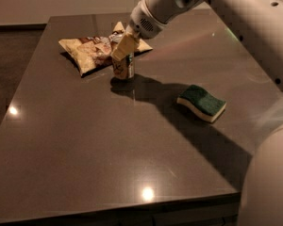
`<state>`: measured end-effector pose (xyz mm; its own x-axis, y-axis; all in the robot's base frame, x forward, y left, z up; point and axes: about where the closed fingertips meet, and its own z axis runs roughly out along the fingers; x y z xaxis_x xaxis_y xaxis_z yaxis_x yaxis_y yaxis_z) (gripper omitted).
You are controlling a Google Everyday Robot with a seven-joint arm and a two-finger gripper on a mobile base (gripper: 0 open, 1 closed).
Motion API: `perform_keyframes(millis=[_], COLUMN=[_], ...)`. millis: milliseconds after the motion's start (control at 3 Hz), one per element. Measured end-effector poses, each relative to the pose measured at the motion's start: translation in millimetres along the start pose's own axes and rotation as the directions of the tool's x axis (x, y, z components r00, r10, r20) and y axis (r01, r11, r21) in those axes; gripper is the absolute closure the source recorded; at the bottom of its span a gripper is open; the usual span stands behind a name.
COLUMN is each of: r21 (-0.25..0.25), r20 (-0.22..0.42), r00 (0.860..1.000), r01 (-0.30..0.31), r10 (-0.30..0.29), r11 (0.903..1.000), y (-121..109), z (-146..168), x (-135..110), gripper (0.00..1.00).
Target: Move orange can near brown chip bag
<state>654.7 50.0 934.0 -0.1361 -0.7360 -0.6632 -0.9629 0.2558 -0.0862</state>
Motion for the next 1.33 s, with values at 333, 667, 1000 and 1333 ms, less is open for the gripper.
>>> perform_keyframes(millis=[333, 667, 1000, 1333], r21=[0.020, 0.037, 0.078, 0.074], r20=[0.003, 0.003, 0.009, 0.009], r00=[1.000, 0.999, 1.000, 1.000], r01=[-0.022, -0.039, -0.028, -0.028], r10=[0.022, 0.039, 0.027, 0.027], r11=[0.9996, 0.9985, 0.9966, 0.9969], y=[-18, -29, -35, -35], z=[15, 24, 27, 29], x=[-2, -1, 2, 1], gripper=[1.00, 0.84, 0.59, 0.36])
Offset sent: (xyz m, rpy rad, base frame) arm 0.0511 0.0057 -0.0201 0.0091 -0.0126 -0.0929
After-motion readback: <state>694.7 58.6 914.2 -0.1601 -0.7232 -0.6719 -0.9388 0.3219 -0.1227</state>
